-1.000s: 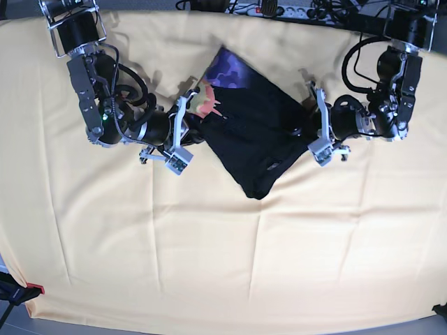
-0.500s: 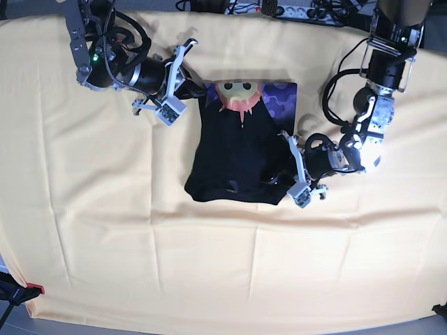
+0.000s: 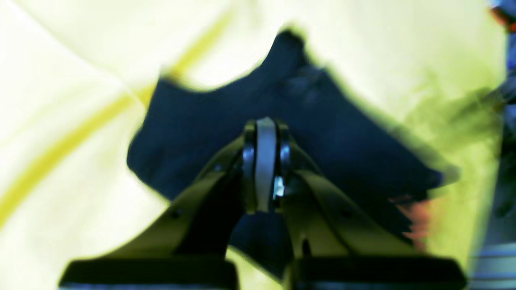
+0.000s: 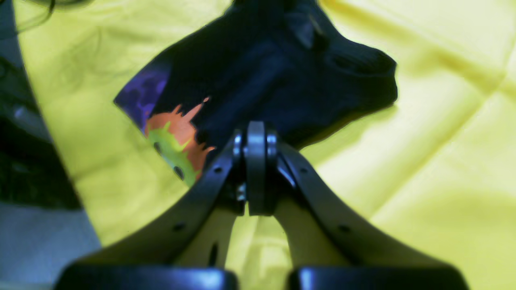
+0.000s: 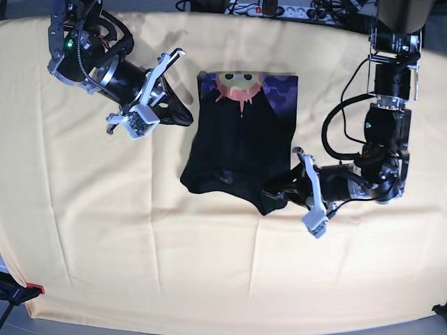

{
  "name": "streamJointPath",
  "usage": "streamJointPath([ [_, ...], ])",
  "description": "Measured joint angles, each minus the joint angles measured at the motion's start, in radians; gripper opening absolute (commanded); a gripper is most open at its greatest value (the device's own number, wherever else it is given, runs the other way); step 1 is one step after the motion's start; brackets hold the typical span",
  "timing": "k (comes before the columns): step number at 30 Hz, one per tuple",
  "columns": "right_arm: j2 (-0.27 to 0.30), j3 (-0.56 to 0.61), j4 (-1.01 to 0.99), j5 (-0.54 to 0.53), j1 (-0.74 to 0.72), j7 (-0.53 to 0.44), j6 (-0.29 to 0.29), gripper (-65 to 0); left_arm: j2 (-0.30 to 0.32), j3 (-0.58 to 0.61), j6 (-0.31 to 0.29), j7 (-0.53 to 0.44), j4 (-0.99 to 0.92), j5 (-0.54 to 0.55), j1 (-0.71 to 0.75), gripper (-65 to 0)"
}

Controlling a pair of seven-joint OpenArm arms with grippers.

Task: Fold the T-shirt properly
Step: 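Grasp the folded bundle with both grippers and flip it over, then smooth and square the folded shirt with both grippers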

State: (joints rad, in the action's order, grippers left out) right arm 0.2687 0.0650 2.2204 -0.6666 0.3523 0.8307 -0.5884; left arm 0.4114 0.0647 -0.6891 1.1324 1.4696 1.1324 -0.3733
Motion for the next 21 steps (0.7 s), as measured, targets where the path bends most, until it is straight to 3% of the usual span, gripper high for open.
streamJointPath([
  [3, -0.006, 0.021, 0.0, -0.052, 0.002, -0.027, -0.075, -65.0, 0.035, -0.059, -0.001, 0.099, 0.022, 0.25, -0.002, -65.0],
  [4, -0.014, 0.038, 0.0, -0.06, 0.002, -0.027, -0.095, -65.0, 0.042, -0.067, -0.003, 0.126, 0.022, 0.288, 0.0, -65.0],
  [6, -0.038, 0.086, -0.018, -0.061, 0.003, -0.029, -0.105, -65.0, 0.045, -0.067, -0.003, 0.14, 0.022, 0.292, 0.023, -65.0],
  [9, -0.086, 0.157, -0.075, 0.028, 0.0, -0.03, -0.107, -65.0, 0.023, -0.031, -0.004, 0.146, 0.02, 0.281, 0.089, -65.0],
  [12, -0.121, 0.195, -0.129, 0.088, -0.034, -0.035, -0.105, -65.0, 0.008, 0.015, -0.004, 0.095, 0.02, 0.182, 0.125, -65.0],
  [18, -0.116, 0.208, -0.237, 0.215, -0.023, -0.049, -0.105, -65.0, 0.007, 0.108, -0.005, -0.181, 0.015, -0.25, 0.211, -65.0],
  [21, -0.115, 0.208, -0.294, 0.216, -0.018, -0.055, -0.105, -65.0, 0.018, 0.119, -0.009, -0.309, 0.006, -0.339, 0.237, -65.0],
])
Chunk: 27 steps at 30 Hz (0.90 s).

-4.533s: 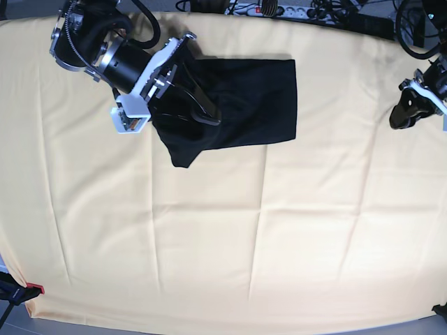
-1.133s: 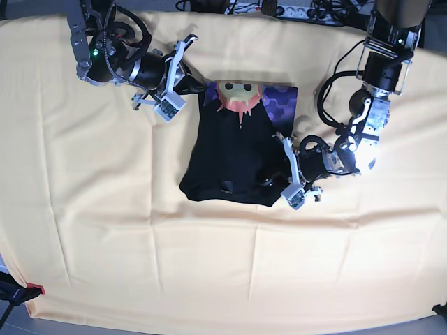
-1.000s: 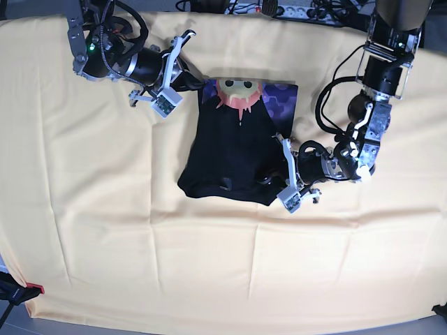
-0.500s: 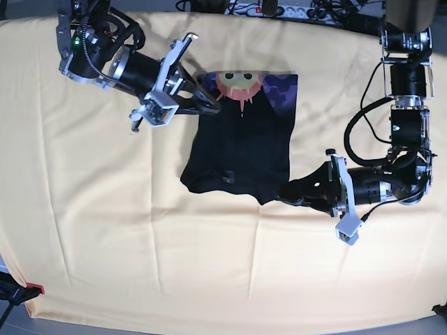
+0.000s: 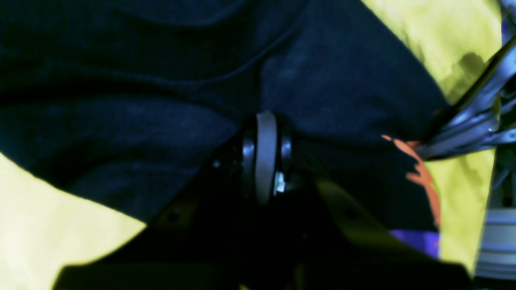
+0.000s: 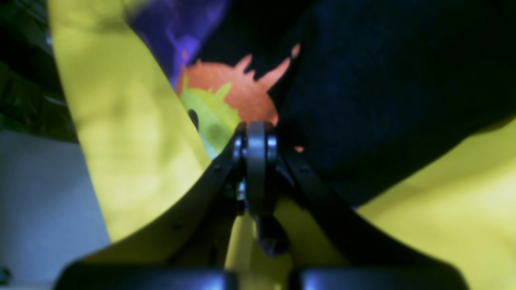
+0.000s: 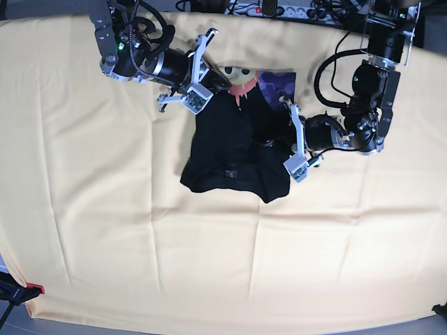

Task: Fold the T-shirt properly
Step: 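Smooth and square the folded shirt with both grippers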

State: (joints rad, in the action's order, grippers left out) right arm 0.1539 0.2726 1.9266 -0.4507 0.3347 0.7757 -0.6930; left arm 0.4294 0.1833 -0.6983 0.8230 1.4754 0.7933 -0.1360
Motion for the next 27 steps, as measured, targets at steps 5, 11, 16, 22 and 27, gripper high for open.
streamJointPath([
  [5, -0.002, 0.0, -0.032, 0.007, 0.006, -0.01, 0.0, -65.0, 0.009, -0.001, 0.001, -0.045, -0.001, -0.023, 0.022, -65.0],
  [11, 0.002, -0.002, 0.088, -0.017, -0.004, 0.017, 0.0, -65.0, 0.098, 0.0, 0.01, 0.132, 0.056, 0.131, -0.02, -65.0],
  [16, 0.0, -0.002, 0.229, -0.115, -0.004, 0.016, 0.016, -65.0, 0.133, -0.005, 0.006, 0.291, 0.216, 0.427, -0.017, -65.0],
  [22, -0.004, -0.044, 0.281, -0.285, 0.022, 0.071, 0.002, -65.0, 0.163, -0.022, 0.006, 0.364, 0.408, 0.501, 0.143, -65.0],
  [27, 0.001, -0.229, 0.383, -0.483, 0.085, 0.152, 0.0, -65.0, 0.164, -0.13, 0.006, 0.362, 0.601, 0.51, 0.274, -65.0],
])
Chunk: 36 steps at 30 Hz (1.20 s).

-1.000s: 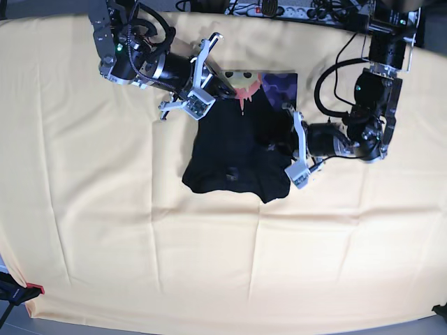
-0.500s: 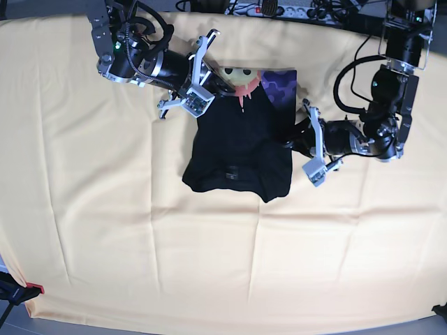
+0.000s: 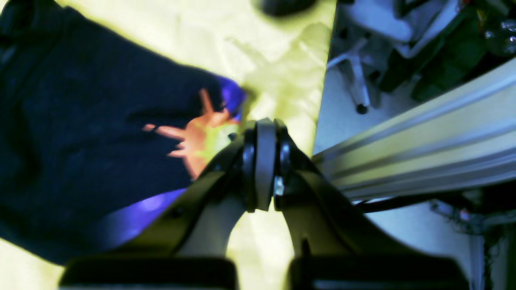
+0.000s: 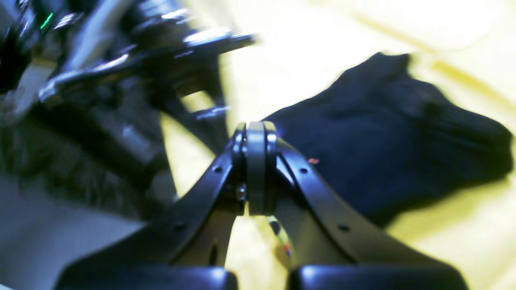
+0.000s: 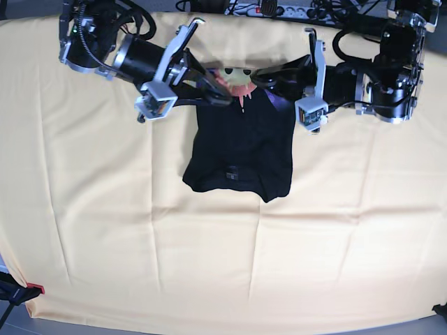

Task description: Fold the T-shirt properly

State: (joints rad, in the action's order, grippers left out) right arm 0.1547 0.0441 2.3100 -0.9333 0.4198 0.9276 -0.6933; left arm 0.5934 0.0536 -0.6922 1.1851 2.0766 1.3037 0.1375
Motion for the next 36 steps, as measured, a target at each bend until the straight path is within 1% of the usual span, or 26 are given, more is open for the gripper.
streamJointPath([
  [2, -0.004, -0.076, 0.019, -0.105, 0.043, 0.032, 0.003, -65.0, 0.0, -0.044, 0.0, 0.0, 0.058, 0.017, 0.054, -65.0],
  [3, -0.004, -0.114, 0.023, -0.136, 0.066, 0.055, 0.001, -65.0, 0.0, -0.064, -0.001, 0.001, 0.081, 0.021, 0.079, -65.0],
  [5, -0.005, -0.201, 0.023, -0.171, 0.099, 0.137, -0.003, -65.0, 0.0, -0.111, -0.001, 0.004, 0.116, 0.021, 0.127, -65.0],
  [7, -0.005, -0.313, 0.023, -0.245, 0.132, 0.179, 0.0, -65.0, 0.0, -0.173, -0.001, 0.012, 0.137, 0.02, 0.171, -65.0],
  [9, -0.003, -0.434, 0.023, -0.376, 0.169, 0.218, 0.002, -65.0, 0.0, -0.246, -0.001, 0.023, 0.151, 0.032, 0.225, -65.0],
  [11, -0.004, -0.556, 0.024, -0.498, 0.213, 0.287, 0.001, -65.0, -0.001, -0.332, 0.0, 0.058, 0.16, 0.104, 0.286, -65.0],
  [12, -0.006, -0.614, 0.026, -0.523, 0.233, 0.32, -0.002, -65.0, -0.002, -0.378, 0.0, 0.077, 0.164, 0.145, 0.317, -65.0],
  [13, -0.006, -0.668, 0.027, -0.525, 0.252, 0.348, -0.003, -65.0, -0.003, -0.427, 0.0, 0.09, 0.169, 0.163, 0.346, -65.0],
  [14, -0.006, -0.72, 0.027, -0.52, 0.271, 0.379, -0.002, -65.0, -0.004, -0.476, -0.001, 0.101, 0.17, 0.162, 0.37, -65.0],
  [15, -0.005, -0.769, 0.027, -0.517, 0.296, 0.389, -0.003, -65.0, -0.003, -0.524, 0.0, 0.104, 0.171, 0.154, 0.397, -65.0],
  [19, 0.03, -0.922, 0.029, -0.519, 0.393, 0.386, -0.003, -65.0, -0.006, -0.702, 0.0, 0.106, 0.191, 0.156, 0.499, -65.0],
  [22, 0.026, -1.001, 0.031, -0.523, 0.461, 0.394, -0.003, -65.0, -0.005, -0.811, -0.001, 0.106, 0.209, 0.156, 0.584, -65.0],
  [24, 0.027, -1.035, 0.033, -0.526, 0.51, 0.418, -0.003, -65.0, -0.006, -0.864, -0.001, 0.125, 0.216, 0.156, 0.656, -65.0],
  [28, 0.027, -1.052, 0.033, -0.526, 0.623, 0.477, -0.003, -65.0, -0.005, -0.918, -0.001, 0.181, 0.218, 0.156, 0.809, -65.0],
  [30, 0.027, -1.052, 0.033, -0.527, 0.694, 0.477, -0.003, -65.0, -0.002, -0.925, 0.003, 0.203, 0.219, 0.156, 0.895, -65.0],
  [35, 0.029, -1.05, 0.027, -0.538, 0.87, 0.47, -0.004, -65.0, 0.003, -0.924, 0.014, 0.203, 0.218, 0.157, 1.138, -65.0],
  [36, 0.029, -1.05, 0.013, -0.537, 0.881, 0.477, -0.003, -65.0, 0.003, -0.924, 0.014, 0.212, 0.217, 0.163, 1.165, -65.0],
])
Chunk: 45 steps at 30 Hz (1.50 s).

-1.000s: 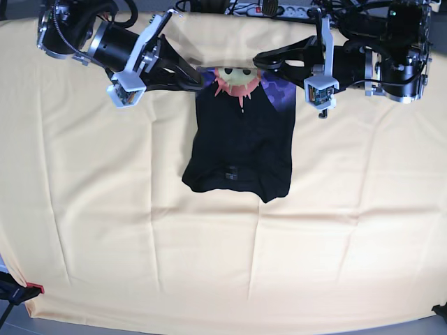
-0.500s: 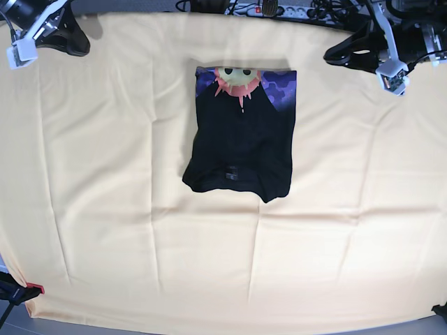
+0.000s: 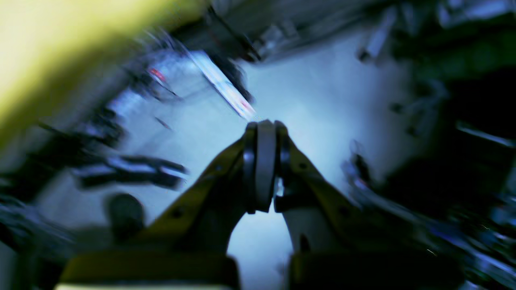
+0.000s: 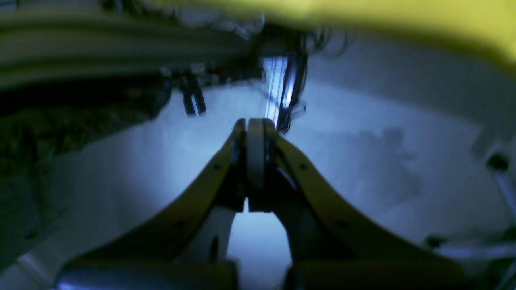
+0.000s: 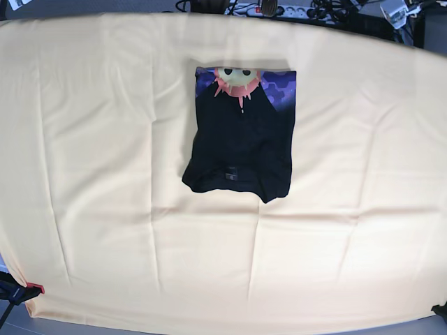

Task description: Fold the T-shirt properly

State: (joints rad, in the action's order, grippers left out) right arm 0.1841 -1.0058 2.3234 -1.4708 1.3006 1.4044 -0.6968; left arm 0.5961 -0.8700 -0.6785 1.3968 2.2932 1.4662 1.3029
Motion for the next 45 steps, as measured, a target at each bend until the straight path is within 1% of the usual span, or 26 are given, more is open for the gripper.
streamJointPath([
  [2, 0.009, 0.032, -0.042, 0.008, -0.011, -0.003, 0.0, -65.0, 0.001, 0.019, -0.008, -0.003, -0.011, -0.002, -0.008, -65.0],
  [5, 0.023, 0.126, -0.138, -0.007, -0.012, -0.009, 0.0, -65.0, -0.014, 0.105, -0.013, -0.011, -0.072, 0.0, -0.01, -65.0],
  [6, 0.041, 0.175, -0.183, -0.003, -0.014, -0.013, 0.0, -65.0, -0.017, 0.146, -0.013, -0.027, -0.105, -0.007, -0.012, -65.0],
  [7, 0.062, 0.227, -0.228, 0.005, -0.015, -0.033, 0.0, -65.0, -0.019, 0.195, -0.015, -0.081, -0.137, -0.039, -0.01, -65.0],
  [10, 0.112, 0.389, -0.355, 0.212, -0.016, -0.207, 0.004, -65.0, -0.021, 0.348, -0.015, -0.159, -0.246, -0.153, -0.011, -65.0],
  [12, 0.133, 0.489, -0.45, 0.345, -0.069, -0.279, 0.003, -65.0, -0.019, 0.447, -0.016, -0.19, -0.338, -0.245, -0.068, -65.0],
  [13, 0.137, 0.537, -0.503, 0.41, -0.111, -0.318, 0.003, -65.0, -0.024, 0.495, -0.013, -0.245, -0.387, -0.291, -0.111, -65.0],
  [15, 0.136, 0.62, -0.608, 0.512, -0.192, -0.411, 0.001, -65.0, -0.034, 0.586, 0.034, -0.371, -0.488, -0.376, -0.205, -65.0],
  [17, 0.138, 0.694, -0.726, 0.616, -0.284, -0.499, 0.002, -65.0, -0.063, 0.651, 0.064, -0.461, -0.602, -0.514, -0.305, -65.0],
  [19, 0.14, 0.757, -0.842, 0.702, -0.377, -0.595, 0.007, -65.0, -0.111, 0.703, 0.062, -0.597, -0.735, -0.656, -0.404, -65.0],
  [21, 0.138, 0.818, -0.955, 0.774, -0.46, -0.699, 0.004, -65.0, -0.176, 0.742, 0.087, -0.742, -0.89, -0.748, -0.497, -65.0],
  [23, 0.13, 0.882, -1.077, 0.873, -0.542, -0.808, 0.006, -65.0, -0.232, 0.773, 0.094, -0.85, -1.061, -0.848, -0.587, -65.0],
  [25, 0.131, 0.937, -1.197, 0.979, -0.618, -0.917, 0.005, -65.0, -0.276, 0.8, 0.093, -0.976, -1.231, -0.931, -0.666, -65.0],
  [26, 0.133, 0.963, -1.257, 1.035, -0.654, -0.978, -0.002, -65.0, -0.296, 0.815, 0.112, -1.045, -1.315, -0.971, -0.708, -65.0],
  [28, 0.13, 1.015, -1.374, 1.143, -0.724, -1.144, 0.084, -65.0, -0.333, 0.845, 0.158, -1.213, -1.482, -1.054, -0.793, -65.0],
  [29, 0.128, 1.042, -1.43, 1.196, -0.758, -1.212, 0.136, -65.0, -0.348, 0.86, 0.198, -1.309, -1.563, -1.102, -0.832, -65.0],
  [30, 0.127, 1.069, -1.486, 1.248, -0.79, -1.275, 0.192, -65.0, -0.362, 0.875, 0.256, -1.39, -1.64, -1.153, -0.871, -65.0],
  [31, 0.122, 1.092, -1.543, 1.287, -0.821, -1.323, 0.253, -65.0, -0.372, 0.892, 0.324, -1.46, -1.714, -1.202, -0.908, -65.0],
  [32, 0.112, 1.112, -1.597, 1.324, -0.85, -1.36, 0.321, -65.0, -0.379, 0.911, 0.37, -1.529, -1.778, -1.242, -0.938, -65.0],
  [33, 0.1, 1.13, -1.648, 1.35, -0.878, -1.389, 0.373, -65.0, -0.387, 0.93, 0.4, -1.598, -1.831, -1.273, -0.963, -65.0],
  [34, 0.089, 1.149, -1.693, 1.364, -0.905, -1.402, 0.396, -65.0, -0.397, 0.951, 0.415, -1.647, -1.872, -1.292, -0.985, -65.0],
  [35, 0.079, 1.165, -1.727, 1.365, -0.925, -1.413, 0.397, -65.0, -0.41, 0.973, 0.428, -1.674, -1.901, -1.304, -1.001, -65.0],
  [39, 0.013, 1.217, -1.764, 1.365, -0.956, -1.425, 0.38, -65.0, -0.476, 1.041, 0.488, -1.671, -1.922, -1.309, -1.014, -65.0],
  [41, -0.018, 1.233, -1.764, 1.366, -0.957, -1.424, 0.399, -65.0, -0.504, 1.048, 0.491, -1.661, -1.922, -1.296, -1.006, -65.0],
  [42, -0.029, 1.234, -1.764, 1.367, -0.957, -1.423, 0.405, -65.0, -0.512, 1.048, 0.488, -1.658, -1.922, -1.274, -1.001, -65.0],
  [45, -0.056, 1.241, -1.764, 1.367, -0.957, -1.424, 0.417, -65.0, -0.504, 1.047, 0.495, -1.641, -1.922, -1.272, -0.996, -65.0],
])
